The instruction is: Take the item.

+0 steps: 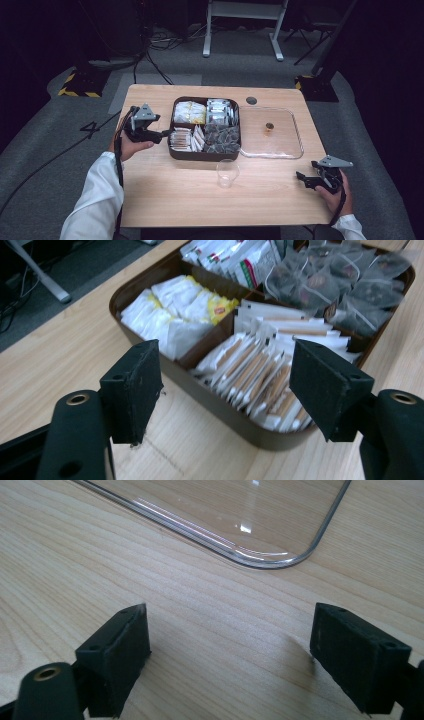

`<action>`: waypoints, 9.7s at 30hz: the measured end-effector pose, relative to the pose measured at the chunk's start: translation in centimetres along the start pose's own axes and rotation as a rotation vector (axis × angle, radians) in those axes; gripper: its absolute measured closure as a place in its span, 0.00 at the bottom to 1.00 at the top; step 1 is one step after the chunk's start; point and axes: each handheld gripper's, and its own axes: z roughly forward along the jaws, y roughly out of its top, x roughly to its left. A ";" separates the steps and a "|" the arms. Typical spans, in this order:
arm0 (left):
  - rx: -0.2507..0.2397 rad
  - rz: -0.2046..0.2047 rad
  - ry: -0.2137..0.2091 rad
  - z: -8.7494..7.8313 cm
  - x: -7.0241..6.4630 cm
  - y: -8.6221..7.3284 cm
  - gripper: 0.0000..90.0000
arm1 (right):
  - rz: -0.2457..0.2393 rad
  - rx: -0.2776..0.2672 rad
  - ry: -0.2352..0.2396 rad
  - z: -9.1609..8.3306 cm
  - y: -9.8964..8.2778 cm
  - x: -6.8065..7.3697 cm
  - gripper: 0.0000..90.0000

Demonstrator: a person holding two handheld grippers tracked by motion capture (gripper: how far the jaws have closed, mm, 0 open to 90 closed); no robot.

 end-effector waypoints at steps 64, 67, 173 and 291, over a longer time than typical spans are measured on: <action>0.180 -0.050 -0.021 11.5 3.6 2.5 0.85 | -0.055 -0.021 -0.026 -0.2 -0.1 0.6 0.19; 0.166 -0.042 -0.008 11.4 3.6 2.3 0.97 | -0.056 -0.021 -0.027 -0.2 -0.1 0.7 0.19; -0.265 0.007 -0.015 -3.3 -1.2 6.9 1.00 | -0.046 -0.016 -0.012 -0.1 -0.1 0.5 0.19; -0.015 0.217 -0.361 4.5 -16.1 5.1 0.24 | -0.046 -0.017 -0.014 -0.1 -0.1 0.5 0.19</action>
